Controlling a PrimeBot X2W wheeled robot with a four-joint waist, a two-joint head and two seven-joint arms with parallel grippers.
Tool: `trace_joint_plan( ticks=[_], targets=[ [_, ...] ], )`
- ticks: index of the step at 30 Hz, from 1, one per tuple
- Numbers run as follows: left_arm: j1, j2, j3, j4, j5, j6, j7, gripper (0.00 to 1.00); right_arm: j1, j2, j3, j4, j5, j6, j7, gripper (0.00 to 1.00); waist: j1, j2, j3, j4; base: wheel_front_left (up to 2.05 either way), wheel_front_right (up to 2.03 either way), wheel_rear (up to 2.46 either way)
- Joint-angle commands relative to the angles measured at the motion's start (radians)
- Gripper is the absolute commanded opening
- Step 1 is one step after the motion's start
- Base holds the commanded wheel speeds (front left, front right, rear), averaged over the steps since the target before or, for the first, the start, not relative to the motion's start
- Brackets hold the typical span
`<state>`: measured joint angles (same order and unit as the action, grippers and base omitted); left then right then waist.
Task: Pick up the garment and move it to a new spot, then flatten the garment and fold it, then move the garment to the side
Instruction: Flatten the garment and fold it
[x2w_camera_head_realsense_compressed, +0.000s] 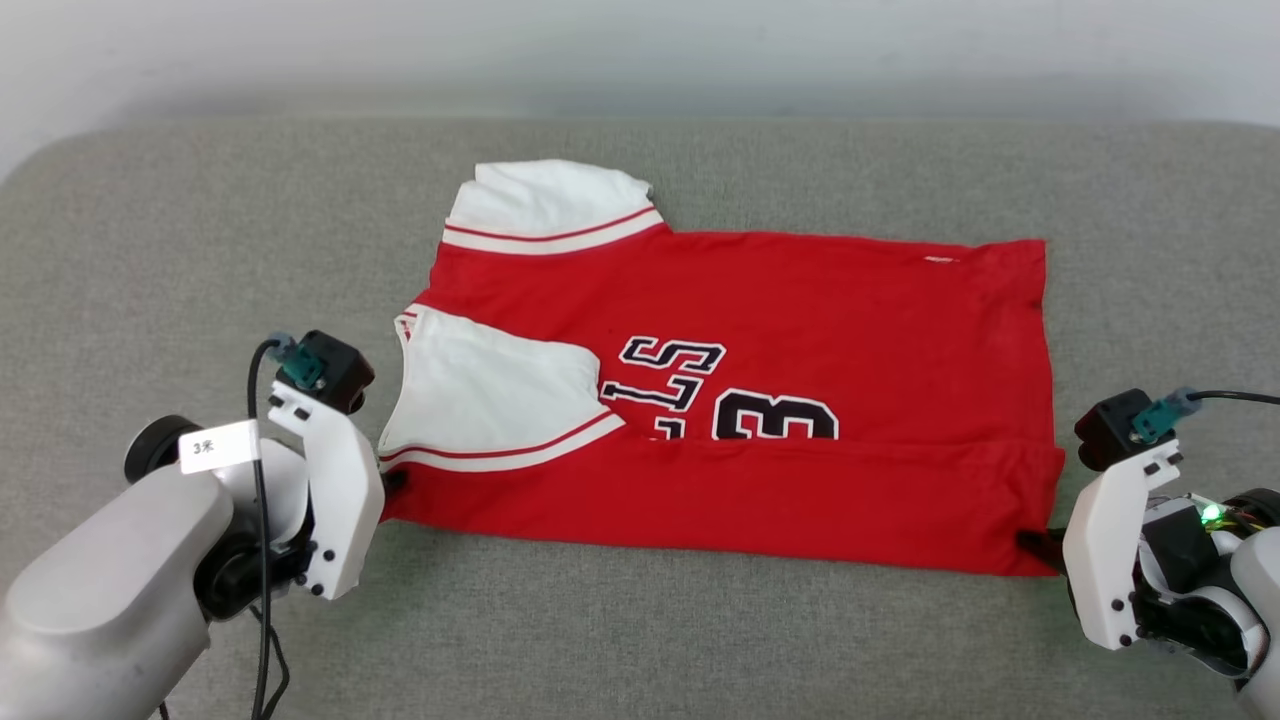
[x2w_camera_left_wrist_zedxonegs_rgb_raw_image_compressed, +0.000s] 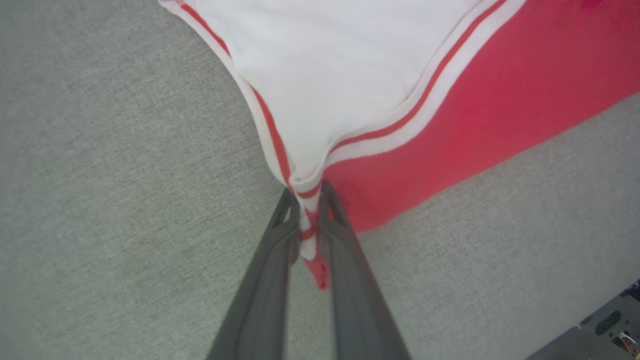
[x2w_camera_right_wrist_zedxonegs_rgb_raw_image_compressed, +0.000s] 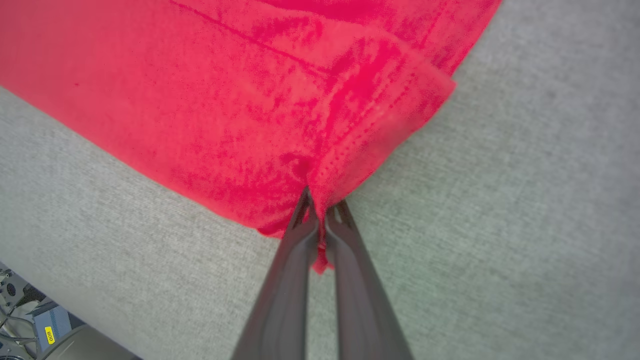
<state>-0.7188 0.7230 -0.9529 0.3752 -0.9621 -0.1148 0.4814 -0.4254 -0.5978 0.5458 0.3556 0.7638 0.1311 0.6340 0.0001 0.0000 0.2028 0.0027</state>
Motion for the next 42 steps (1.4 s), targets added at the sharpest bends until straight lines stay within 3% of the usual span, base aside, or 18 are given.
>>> trace_joint_plan(
  ticks=[1,10,23,31,42],
  targets=[
    [0.018,0.01,0.004,-0.003,-0.001,-0.001,-0.009,0.0,0.014,-0.006,-0.001,-0.01,0.007,-0.001,-0.015,0.0,-0.0001,0.0,-0.024,-0.002,0.0,0.0,0.0],
    [0.12,0.081,0.0,-0.075,-0.027,0.023,-0.033,0.0,0.093,-0.08,-0.027,-0.118,0.04,-0.001,-0.047,0.0,-0.0001,0.0,-0.114,-0.017,0.0,0.0,0.0],
    [0.32,0.173,-0.016,-0.239,-0.083,0.12,-0.068,0.0,0.299,-0.129,-0.148,-0.271,0.018,-0.001,0.017,0.0,-0.0001,0.0,-0.138,-0.025,0.0,0.0,0.0],
    [0.379,0.179,-0.028,-0.249,-0.096,0.14,-0.085,0.0,0.396,-0.104,-0.207,-0.299,-0.005,-0.001,0.059,0.0,-0.0001,0.0,-0.119,-0.022,0.0,0.0,0.0],
    [0.372,0.124,-0.029,-0.165,-0.117,0.123,-0.101,0.0,0.397,-0.027,-0.205,-0.204,-0.032,-0.001,0.014,0.0,-0.0001,0.0,-0.088,-0.019,0.0,0.0,0.0]
  ],
)
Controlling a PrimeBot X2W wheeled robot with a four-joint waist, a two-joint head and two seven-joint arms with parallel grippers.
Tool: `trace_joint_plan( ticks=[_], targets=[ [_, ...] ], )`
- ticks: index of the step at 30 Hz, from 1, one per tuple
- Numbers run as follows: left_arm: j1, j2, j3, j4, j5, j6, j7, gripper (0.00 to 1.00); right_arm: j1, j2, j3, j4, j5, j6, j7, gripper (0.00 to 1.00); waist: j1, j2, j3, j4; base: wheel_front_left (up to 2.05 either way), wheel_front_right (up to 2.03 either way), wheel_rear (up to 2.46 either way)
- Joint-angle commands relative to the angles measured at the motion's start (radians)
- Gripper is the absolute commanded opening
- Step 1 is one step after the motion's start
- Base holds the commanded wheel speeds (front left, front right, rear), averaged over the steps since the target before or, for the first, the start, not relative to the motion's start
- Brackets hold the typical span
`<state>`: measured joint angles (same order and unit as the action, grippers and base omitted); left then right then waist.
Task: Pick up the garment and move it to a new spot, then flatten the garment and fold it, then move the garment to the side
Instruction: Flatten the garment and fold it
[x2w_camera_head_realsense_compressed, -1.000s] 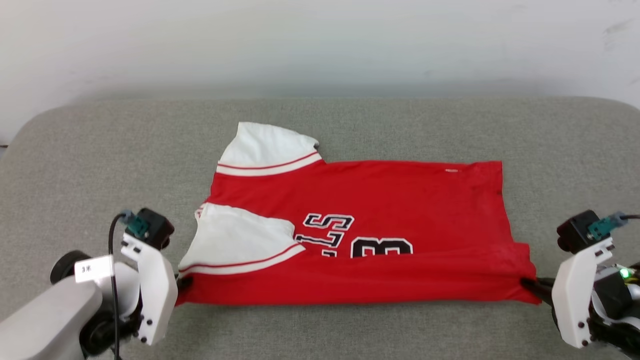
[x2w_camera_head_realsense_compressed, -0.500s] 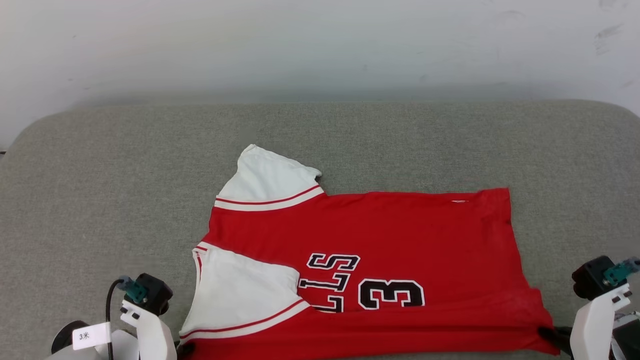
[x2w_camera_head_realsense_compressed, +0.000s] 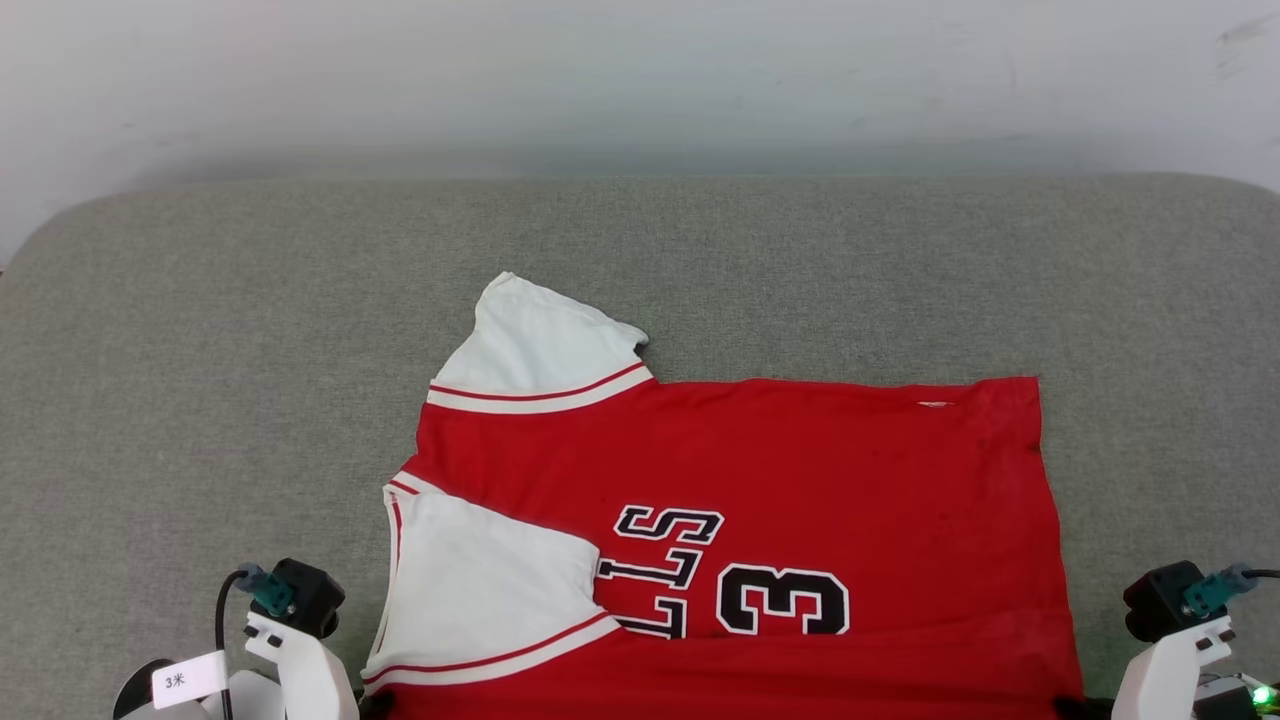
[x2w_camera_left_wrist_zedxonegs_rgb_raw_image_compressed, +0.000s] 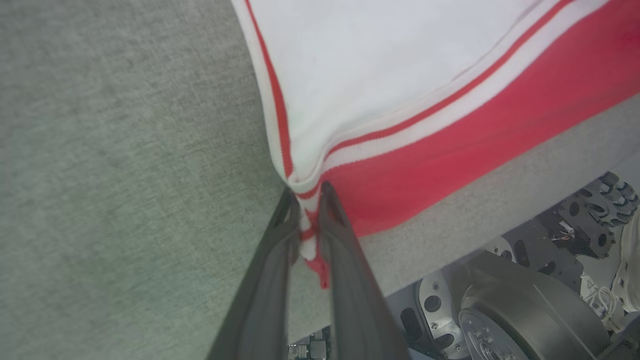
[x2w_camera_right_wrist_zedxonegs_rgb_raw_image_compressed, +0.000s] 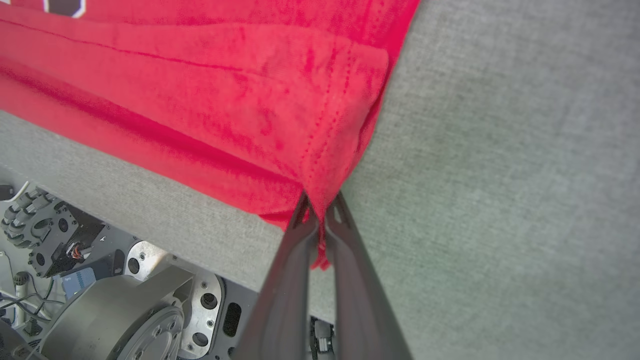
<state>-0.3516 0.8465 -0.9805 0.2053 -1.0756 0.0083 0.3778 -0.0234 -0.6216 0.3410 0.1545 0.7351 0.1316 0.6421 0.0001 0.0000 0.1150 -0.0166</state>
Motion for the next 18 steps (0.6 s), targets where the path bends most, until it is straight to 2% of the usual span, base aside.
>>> trace_joint_plan(
  ticks=[1,2,7,13,15,16,18],
  targets=[
    [0.002,-0.004,0.001,0.013,0.003,0.003,-0.006,0.0,-0.009,0.004,-0.002,0.008,-0.009,-0.002,-0.008,0.06,-0.0001,0.0,-0.001,0.001,0.0,0.0,0.0],
    [-0.001,-0.007,0.001,0.021,0.012,0.007,-0.014,1.0,-0.01,0.011,-0.001,0.017,-0.011,-0.002,-0.021,1.0,-0.0001,0.0,-0.002,0.002,0.0,0.0,0.0],
    [-0.002,-0.004,0.012,0.027,0.025,0.022,-0.052,1.0,-0.01,0.031,-0.025,0.025,-0.023,-0.002,-0.119,1.0,-0.0001,0.0,-0.027,0.01,0.0,0.0,0.0],
    [-0.032,0.009,0.055,0.007,0.049,0.05,-0.136,1.0,-0.026,0.066,-0.111,-0.001,-0.092,-0.001,-0.299,1.0,-0.0001,0.0,-0.049,0.012,0.0,0.0,0.0],
    [-0.041,0.013,0.068,0.001,0.063,0.057,-0.164,1.0,-0.032,0.096,-0.148,-0.015,-0.126,-0.001,-0.367,1.0,-0.0001,0.0,-0.053,0.011,0.0,0.0,0.0],
    [-0.075,0.015,0.095,-0.001,0.092,0.078,-0.217,1.0,-0.037,0.138,-0.2,-0.048,-0.187,-0.002,-0.458,1.0,-0.0001,0.0,-0.054,0.004,0.0,0.0,0.0],
    [-0.104,0.014,0.109,-0.003,0.116,0.086,-0.243,1.0,-0.039,0.176,-0.235,-0.07,-0.229,-0.001,-0.515,1.0,-0.0001,0.0,-0.052,0.0,0.0,0.0,0.0]
  ],
)
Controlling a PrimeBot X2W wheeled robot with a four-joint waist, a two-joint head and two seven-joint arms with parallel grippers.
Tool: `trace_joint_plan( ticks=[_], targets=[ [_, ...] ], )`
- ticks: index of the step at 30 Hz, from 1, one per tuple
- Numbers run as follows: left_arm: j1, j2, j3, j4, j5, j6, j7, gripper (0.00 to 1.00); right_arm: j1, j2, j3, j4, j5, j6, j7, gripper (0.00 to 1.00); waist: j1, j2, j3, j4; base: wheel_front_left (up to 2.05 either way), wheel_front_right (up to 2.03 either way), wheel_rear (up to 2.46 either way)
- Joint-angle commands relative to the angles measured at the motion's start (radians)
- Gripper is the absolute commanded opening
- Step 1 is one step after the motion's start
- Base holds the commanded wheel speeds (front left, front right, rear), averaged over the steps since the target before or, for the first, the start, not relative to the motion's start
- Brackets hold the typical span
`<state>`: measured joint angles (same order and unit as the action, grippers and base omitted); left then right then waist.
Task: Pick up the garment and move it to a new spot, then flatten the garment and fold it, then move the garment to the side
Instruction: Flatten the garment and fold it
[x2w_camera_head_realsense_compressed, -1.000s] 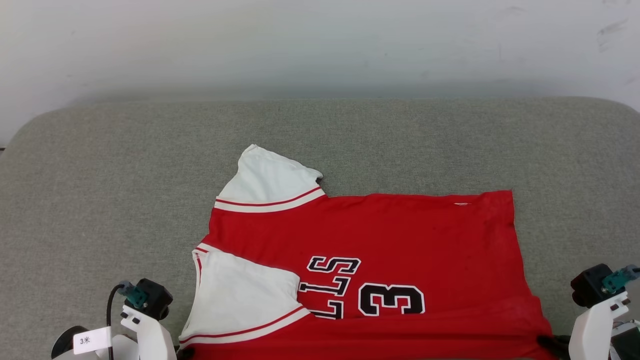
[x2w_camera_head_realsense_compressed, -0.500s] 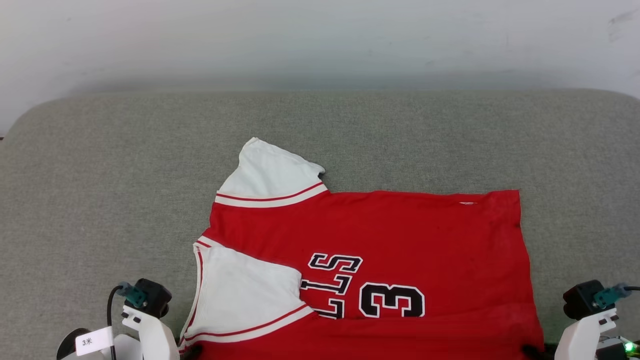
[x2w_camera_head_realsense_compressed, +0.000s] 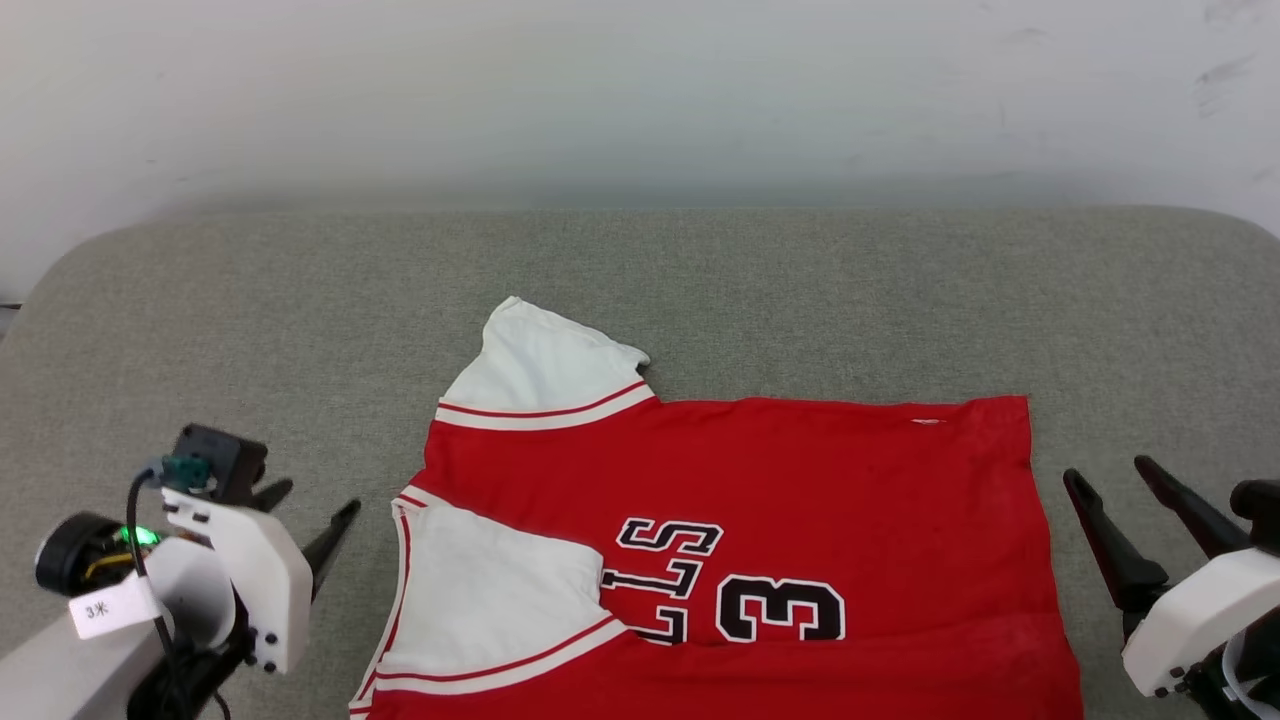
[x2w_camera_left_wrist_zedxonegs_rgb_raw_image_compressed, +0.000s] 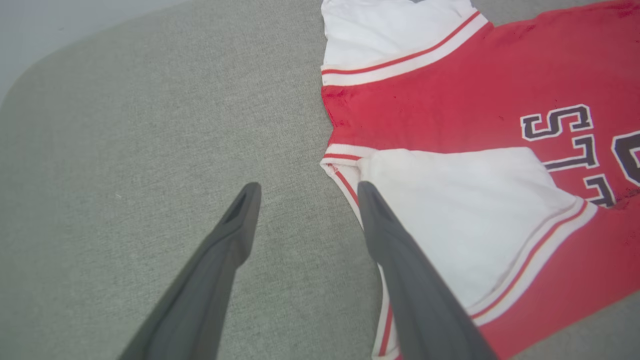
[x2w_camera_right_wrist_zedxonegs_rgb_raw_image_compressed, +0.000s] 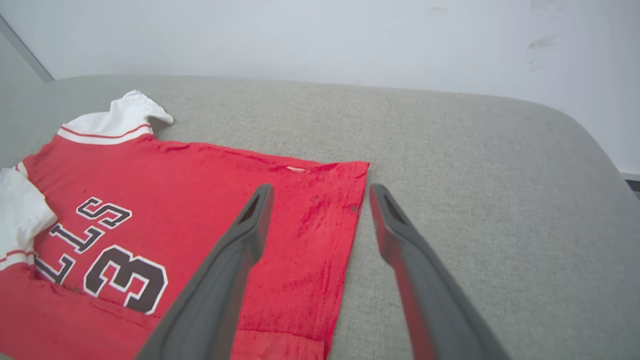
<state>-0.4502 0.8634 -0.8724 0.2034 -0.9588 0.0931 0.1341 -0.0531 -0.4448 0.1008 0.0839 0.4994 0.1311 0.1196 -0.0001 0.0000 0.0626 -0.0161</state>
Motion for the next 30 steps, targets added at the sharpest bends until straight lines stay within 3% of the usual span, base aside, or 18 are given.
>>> trace_joint_plan(
  ticks=[1,7,14,22,30],
  targets=[
    [-0.022,-0.004,0.007,-0.002,0.011,0.006,-0.011,1.0,-0.01,0.016,-0.01,-0.008,-0.016,-0.001,-0.016,1.0,0.0001,0.0,0.003,-0.003,0.0,0.0,0.0],
    [-0.148,-0.036,0.053,0.015,0.048,-0.001,-0.055,1.0,-0.006,0.113,-0.075,-0.074,-0.135,-0.001,-0.129,1.0,0.0001,0.0,0.038,-0.028,0.0,0.0,0.0],
    [-0.321,-0.084,0.076,0.111,0.039,-0.059,0.001,1.0,-0.014,0.2,-0.08,-0.149,-0.215,-0.001,-0.208,1.0,0.0001,0.0,0.122,-0.08,0.0,0.0,0.0],
    [-0.521,-0.1,0.032,0.22,0.035,-0.149,0.236,1.0,-0.053,0.24,-0.067,-0.174,-0.247,-0.001,-0.239,1.0,0.0001,0.0,0.249,-0.144,0.0,0.0,0.0],
    [-0.686,-0.131,-0.012,0.3,0.009,-0.189,0.484,1.0,-0.105,0.242,-0.054,-0.169,-0.251,-0.001,-0.259,1.0,0.0001,0.0,0.364,-0.179,0.0,0.0,0.0]
  ],
)
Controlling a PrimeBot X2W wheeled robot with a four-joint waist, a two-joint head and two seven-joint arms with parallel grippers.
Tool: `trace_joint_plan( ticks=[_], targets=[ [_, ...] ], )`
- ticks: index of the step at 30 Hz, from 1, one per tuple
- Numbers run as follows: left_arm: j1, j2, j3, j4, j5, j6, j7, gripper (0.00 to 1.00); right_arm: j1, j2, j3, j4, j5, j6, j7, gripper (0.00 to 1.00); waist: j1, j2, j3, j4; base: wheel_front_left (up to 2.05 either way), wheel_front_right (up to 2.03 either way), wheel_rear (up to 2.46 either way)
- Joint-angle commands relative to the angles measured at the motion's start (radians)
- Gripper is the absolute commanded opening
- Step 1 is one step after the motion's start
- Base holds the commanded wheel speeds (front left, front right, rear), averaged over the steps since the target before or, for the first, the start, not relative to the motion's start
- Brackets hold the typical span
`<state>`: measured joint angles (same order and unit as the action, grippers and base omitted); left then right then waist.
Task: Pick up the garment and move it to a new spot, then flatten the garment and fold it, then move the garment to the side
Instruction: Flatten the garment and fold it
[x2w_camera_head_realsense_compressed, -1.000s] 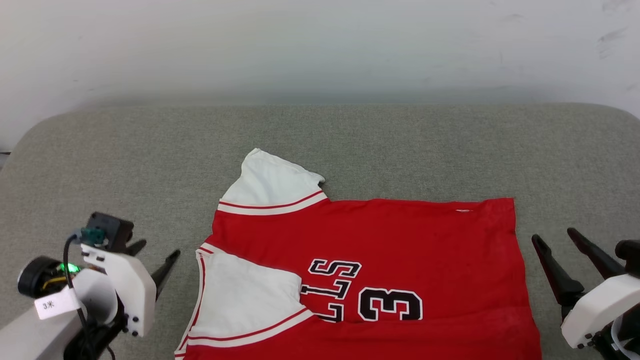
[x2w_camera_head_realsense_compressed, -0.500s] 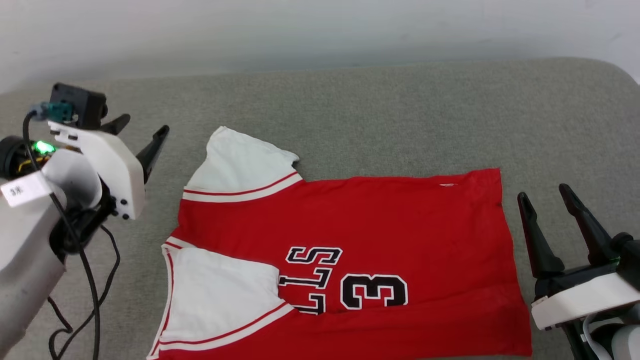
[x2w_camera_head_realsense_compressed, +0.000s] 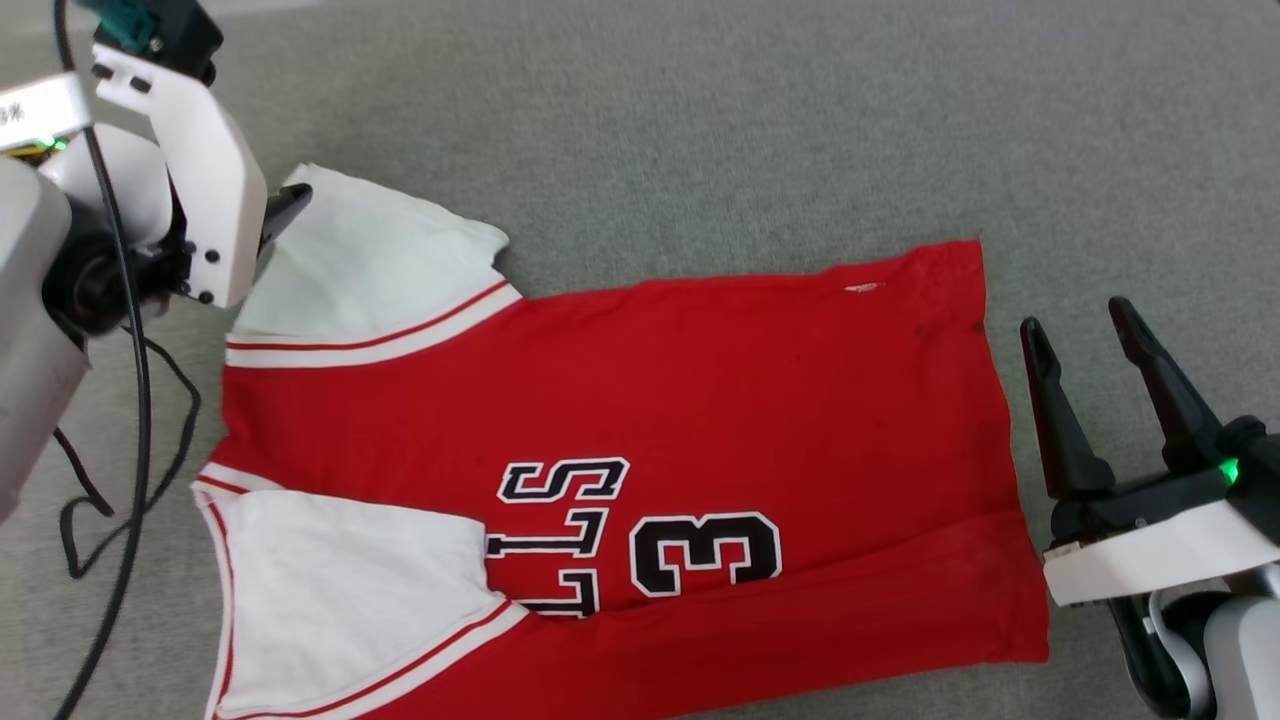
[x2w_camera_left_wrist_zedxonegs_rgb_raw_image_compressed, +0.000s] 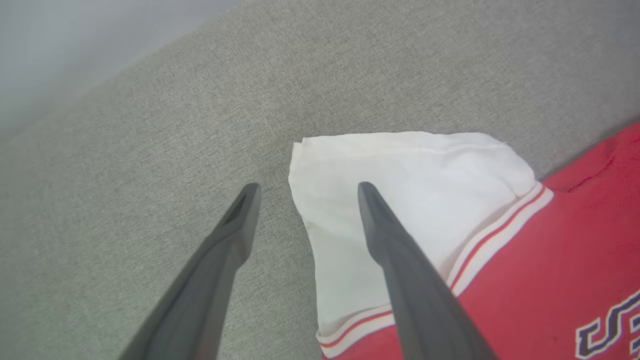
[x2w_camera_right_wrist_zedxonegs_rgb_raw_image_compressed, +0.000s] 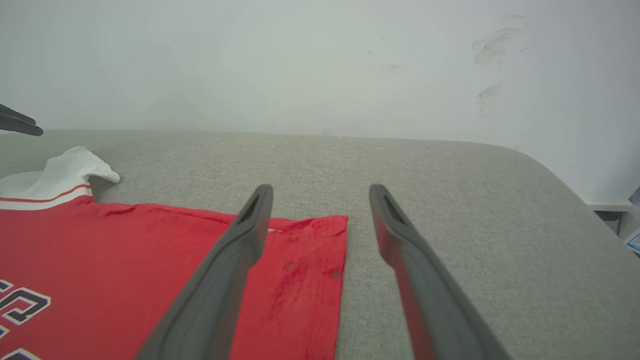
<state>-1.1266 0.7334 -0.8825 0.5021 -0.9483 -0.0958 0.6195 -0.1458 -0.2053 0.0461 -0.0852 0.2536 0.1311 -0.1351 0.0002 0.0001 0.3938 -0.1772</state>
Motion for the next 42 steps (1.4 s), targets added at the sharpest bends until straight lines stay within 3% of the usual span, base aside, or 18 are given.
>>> trace_joint_plan(
  ticks=[1,9,15,16,17,27,32,42],
  targets=[
    [-0.027,-0.004,-0.008,0.011,0.003,-0.002,0.024,1.0,-0.02,0.001,0.002,0.001,-0.005,-0.001,-0.006,1.0,-0.0002,-0.0001,0.046,-0.022,0.0,0.0,0.0],
    [-0.124,-0.018,-0.051,0.089,0.043,-0.012,0.123,1.0,-0.075,-0.006,0.02,0.011,-0.002,-0.001,-0.022,1.0,-0.0002,-0.0001,0.135,-0.047,0.0,0.0,0.0],
    [-0.093,-0.03,-0.1,0.151,0.037,-0.021,0.192,1.0,-0.102,-0.011,0.029,0.027,-0.001,-0.001,-0.031,1.0,-0.0002,-0.0001,0.162,-0.058,0.0,0.0,0.0],
    [-0.083,-0.033,-0.107,0.155,0.027,-0.024,0.206,0.82,-0.106,-0.013,0.028,0.029,0.0,-0.001,-0.031,1.0,-0.0002,-0.0001,0.162,-0.058,0.0,0.0,0.0],
    [-0.076,-0.033,-0.116,0.154,0.024,-0.026,0.215,0.0,-0.108,-0.015,0.026,0.029,0.0,-0.001,-0.028,1.0,-0.0002,-0.0001,0.162,-0.058,0.0,0.0,0.0],
    [-0.104,-0.044,-0.119,0.107,0.02,-0.032,0.118,0.0,-0.17,-0.092,0.009,-0.001,-0.005,-0.001,0.04,1.0,-0.0002,-0.0001,0.106,-0.015,0.0,0.0,0.0],
    [-0.124,-0.068,-0.128,0.061,0.024,-0.034,0.024,0.0,-0.263,-0.217,0.06,-0.014,0.06,-0.001,0.236,1.0,-0.0002,-0.0001,0.055,0.021,0.0,0.0,0.0],
    [-0.131,-0.076,-0.178,-0.031,0.023,-0.034,-0.051,0.0,-0.475,-0.45,0.275,0.077,0.288,-0.001,0.767,1.0,-0.0002,-0.0001,0.035,0.079,0.0,0.0,0.0]
  ],
)
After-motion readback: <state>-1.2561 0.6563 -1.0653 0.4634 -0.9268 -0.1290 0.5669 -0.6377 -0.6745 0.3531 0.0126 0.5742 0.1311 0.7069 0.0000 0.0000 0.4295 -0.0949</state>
